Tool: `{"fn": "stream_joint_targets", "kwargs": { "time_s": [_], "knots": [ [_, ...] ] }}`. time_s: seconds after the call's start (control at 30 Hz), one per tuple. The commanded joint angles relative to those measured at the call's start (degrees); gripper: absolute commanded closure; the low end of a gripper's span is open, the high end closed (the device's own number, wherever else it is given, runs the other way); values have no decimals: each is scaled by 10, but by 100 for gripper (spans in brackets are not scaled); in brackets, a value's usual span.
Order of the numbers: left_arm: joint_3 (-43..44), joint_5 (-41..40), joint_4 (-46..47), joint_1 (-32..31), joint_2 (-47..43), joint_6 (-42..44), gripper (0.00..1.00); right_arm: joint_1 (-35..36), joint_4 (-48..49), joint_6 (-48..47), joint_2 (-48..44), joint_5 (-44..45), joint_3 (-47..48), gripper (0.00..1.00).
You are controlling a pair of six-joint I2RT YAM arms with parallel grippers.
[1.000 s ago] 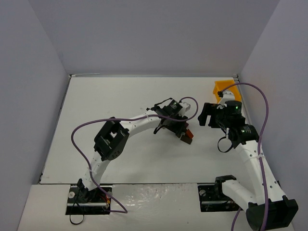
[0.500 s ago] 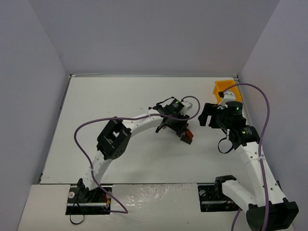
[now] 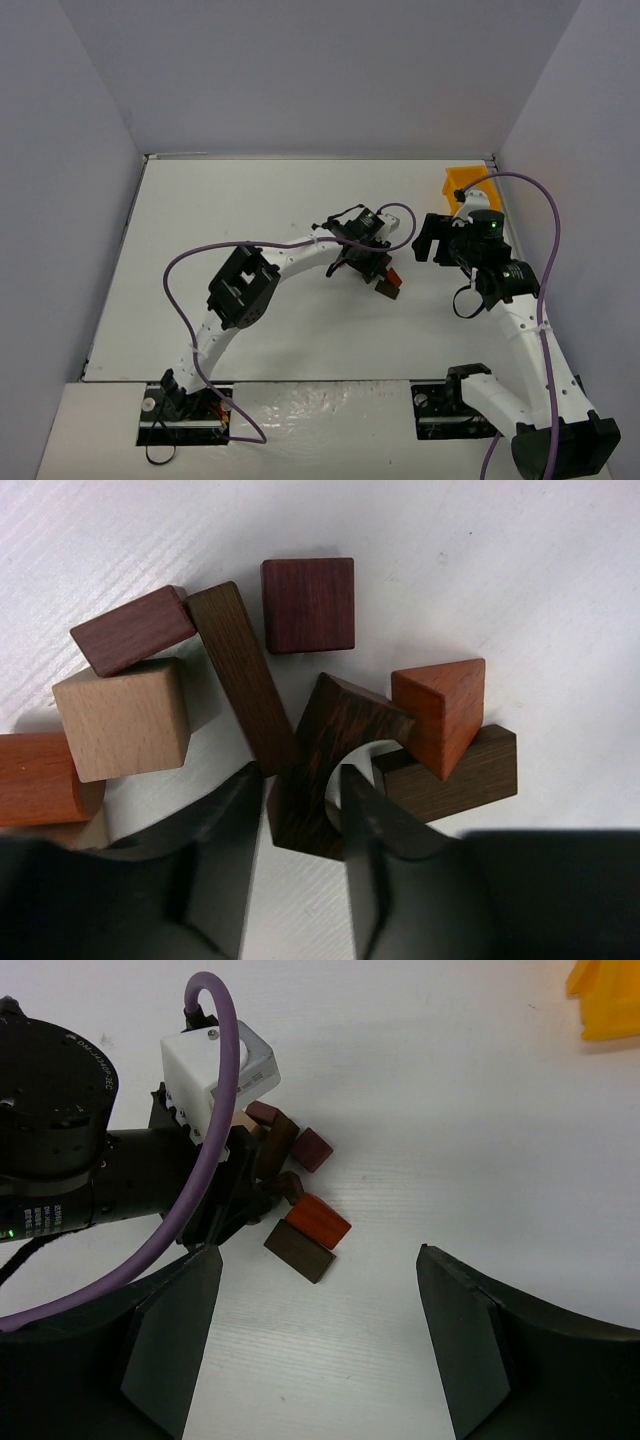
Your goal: Build the wood block tower
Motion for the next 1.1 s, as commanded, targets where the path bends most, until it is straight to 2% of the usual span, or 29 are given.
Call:
{"fn": "stream_joint_targets", "kwargs": {
  "time_s": [0.0,0.13,0.33,0.5,0.63,0.73,0.93,1.07],
  "knots": [
    [14,-17,6,-3,-45,-2,79,4,30,3,-3,14,-1,24],
    [-26,-63,-9,-4,-104,10,98,4,30,1,-5,17,1,24],
    [-141,-211,-31,-3,-234,30,100,4,30,0,-4,16,8,24],
    [-225,-424,-54,0,-287,31,100,4,30,-5,-4,18,8,24],
    [-281,-558,-62,10,-283,16,100,4,30,-9,-2,17,5,24],
    [-285,-644,-89,25,-257,-8,100,4,30,-9,-3,14,5,24],
    [-271,-695,-111,48,-203,-34,100,4,30,-7,-12,8,-2,25],
    [-262,-696,-129,47,-174,-82,100,4,30,-3,-19,7,-7,24]
  ]
}}
